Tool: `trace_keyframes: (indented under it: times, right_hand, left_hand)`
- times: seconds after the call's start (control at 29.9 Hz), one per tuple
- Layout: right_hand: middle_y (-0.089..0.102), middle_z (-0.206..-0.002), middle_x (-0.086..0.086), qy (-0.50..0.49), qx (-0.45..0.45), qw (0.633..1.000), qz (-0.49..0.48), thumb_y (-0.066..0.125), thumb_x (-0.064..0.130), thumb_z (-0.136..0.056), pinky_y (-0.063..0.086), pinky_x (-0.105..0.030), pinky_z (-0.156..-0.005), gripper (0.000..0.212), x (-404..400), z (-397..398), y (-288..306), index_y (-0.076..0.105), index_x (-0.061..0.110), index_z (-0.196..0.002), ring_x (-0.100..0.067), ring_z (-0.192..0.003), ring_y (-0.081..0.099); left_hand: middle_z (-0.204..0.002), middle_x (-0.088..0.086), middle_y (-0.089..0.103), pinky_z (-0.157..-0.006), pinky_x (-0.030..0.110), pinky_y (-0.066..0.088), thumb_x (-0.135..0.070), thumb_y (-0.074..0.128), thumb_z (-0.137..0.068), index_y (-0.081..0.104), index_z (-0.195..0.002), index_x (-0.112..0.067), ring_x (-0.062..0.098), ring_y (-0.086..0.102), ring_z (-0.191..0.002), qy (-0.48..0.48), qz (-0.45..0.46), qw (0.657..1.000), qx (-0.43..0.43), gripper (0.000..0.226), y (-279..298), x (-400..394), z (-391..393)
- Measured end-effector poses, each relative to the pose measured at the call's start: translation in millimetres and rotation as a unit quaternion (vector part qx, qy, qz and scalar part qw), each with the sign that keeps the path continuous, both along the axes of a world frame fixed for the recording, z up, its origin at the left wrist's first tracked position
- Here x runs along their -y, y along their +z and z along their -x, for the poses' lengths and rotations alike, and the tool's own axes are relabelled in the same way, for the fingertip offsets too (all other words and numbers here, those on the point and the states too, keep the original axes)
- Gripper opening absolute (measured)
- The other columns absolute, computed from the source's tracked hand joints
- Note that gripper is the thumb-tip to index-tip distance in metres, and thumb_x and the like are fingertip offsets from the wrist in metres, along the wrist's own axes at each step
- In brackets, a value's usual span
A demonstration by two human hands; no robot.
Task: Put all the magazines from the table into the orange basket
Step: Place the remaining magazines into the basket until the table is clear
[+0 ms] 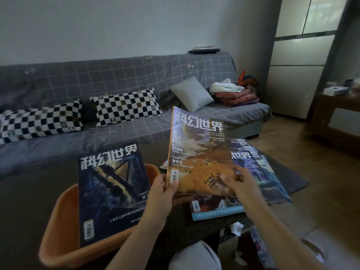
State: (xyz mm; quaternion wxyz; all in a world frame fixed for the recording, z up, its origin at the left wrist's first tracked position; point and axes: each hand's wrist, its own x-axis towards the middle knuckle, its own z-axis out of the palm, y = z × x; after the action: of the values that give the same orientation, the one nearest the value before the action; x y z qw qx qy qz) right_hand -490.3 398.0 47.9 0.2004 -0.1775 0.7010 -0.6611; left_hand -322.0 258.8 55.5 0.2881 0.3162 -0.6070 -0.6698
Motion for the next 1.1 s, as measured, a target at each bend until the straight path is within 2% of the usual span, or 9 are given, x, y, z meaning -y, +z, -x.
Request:
trace_keyframes:
  times: [0.1,0.2,0.4,0.6,0.67,0.74,0.87,1.0,1.1]
  right_hand:
    - [0.066,-0.101,0.001,0.050,0.027,0.998,0.035,0.070,0.018,-0.082,0.056,-0.040,-0.075,0.036,24.8,-17.5,10.1,0.054,0.019,-0.115,-0.021,-0.089,0.067]
    - [0.068,-0.105,-0.008,0.101,0.049,0.991,0.071,0.066,0.013,-0.085,0.056,-0.050,-0.079,0.036,50.8,-34.5,17.7,0.055,0.020,-0.119,-0.029,-0.091,0.068]
    - [0.073,-0.093,-0.010,0.182,0.064,0.975,0.114,0.058,0.002,-0.088,0.058,-0.041,-0.064,0.042,97.6,-65.7,22.3,0.056,0.040,-0.104,-0.029,-0.083,0.071]
    - [0.064,-0.114,-0.005,0.209,0.048,0.974,0.072,0.057,0.004,-0.090,0.051,-0.047,-0.090,0.045,134.7,-97.0,12.3,0.047,0.029,-0.125,-0.025,-0.101,0.064]
    - [0.059,-0.114,0.004,0.208,0.025,0.977,0.045,0.057,0.006,-0.091,0.051,-0.040,-0.089,0.044,143.4,-103.6,7.5,0.045,0.027,-0.127,-0.018,-0.103,0.060]
    - [0.056,-0.110,0.012,0.215,0.005,0.976,0.022,0.056,0.008,-0.091,0.049,-0.030,-0.081,0.044,149.0,-110.0,4.5,0.043,0.027,-0.129,-0.010,-0.101,0.057]
    - [0.057,-0.126,0.003,0.221,-0.071,0.972,-0.044,0.055,0.009,-0.091,0.044,-0.038,-0.098,0.048,156.1,-118.3,-4.0,0.041,0.026,-0.134,-0.017,-0.117,0.053]
    - [0.044,-0.135,0.001,0.186,-0.180,0.960,-0.107,0.059,0.015,-0.089,0.032,-0.024,-0.095,0.054,158.0,-125.5,-9.3,0.039,0.027,-0.138,-0.014,-0.120,0.043]
    - [0.036,-0.141,-0.002,0.177,-0.222,0.949,-0.139,0.060,0.018,-0.089,0.029,-0.020,-0.094,0.052,158.1,-127.7,-13.2,0.041,0.019,-0.138,-0.014,-0.124,0.040]
  left_hand:
    - [-0.103,0.008,0.070,-0.065,0.034,0.060,-0.013,0.052,-0.097,0.058,-0.103,-0.016,0.018,0.073,-0.082,0.024,0.027,0.999,-0.011,0.010,6.6,16.1,-37.7]
    - [-0.105,0.006,0.070,-0.086,0.051,0.055,-0.017,0.054,-0.096,0.059,-0.102,-0.021,0.024,0.070,-0.093,0.037,0.069,0.997,0.006,0.009,9.2,33.7,-71.5]
    - [-0.113,-0.002,0.070,-0.099,0.049,0.048,-0.018,0.056,-0.095,0.058,-0.116,-0.029,0.022,0.065,-0.108,0.043,0.059,0.997,-0.006,0.024,11.5,63.9,-125.2]
    - [-0.109,-0.005,0.072,-0.074,0.031,0.057,-0.008,0.057,-0.091,0.055,-0.120,-0.037,0.017,0.071,-0.097,0.068,0.008,0.997,-0.039,0.041,2.2,88.4,-158.7]
    - [-0.106,-0.009,0.072,-0.067,0.029,0.058,-0.007,0.058,-0.091,0.057,-0.116,-0.036,0.015,0.071,-0.095,0.103,0.019,0.993,-0.046,0.039,-1.1,93.9,-164.0]
    - [-0.103,-0.012,0.071,-0.068,0.025,0.056,-0.013,0.060,-0.092,0.056,-0.116,-0.034,0.010,0.070,-0.094,0.150,0.057,0.987,-0.012,0.032,-3.9,98.1,-166.4]
    - [-0.096,-0.022,0.062,-0.064,0.012,0.044,-0.024,0.063,-0.090,0.056,-0.119,-0.030,-0.009,0.058,-0.086,0.212,0.172,0.955,0.114,0.030,-11.8,99.7,-167.3]
    - [-0.093,-0.015,0.065,-0.054,0.009,0.038,-0.027,0.064,-0.090,0.061,-0.124,-0.025,-0.007,0.057,-0.078,0.266,0.257,0.905,0.212,0.035,-18.9,97.1,-167.2]
    - [-0.110,-0.009,0.062,-0.058,0.009,0.037,-0.026,0.065,-0.090,0.057,-0.133,-0.020,-0.004,0.054,-0.078,0.286,0.285,0.884,0.235,0.044,-24.3,96.5,-168.1]
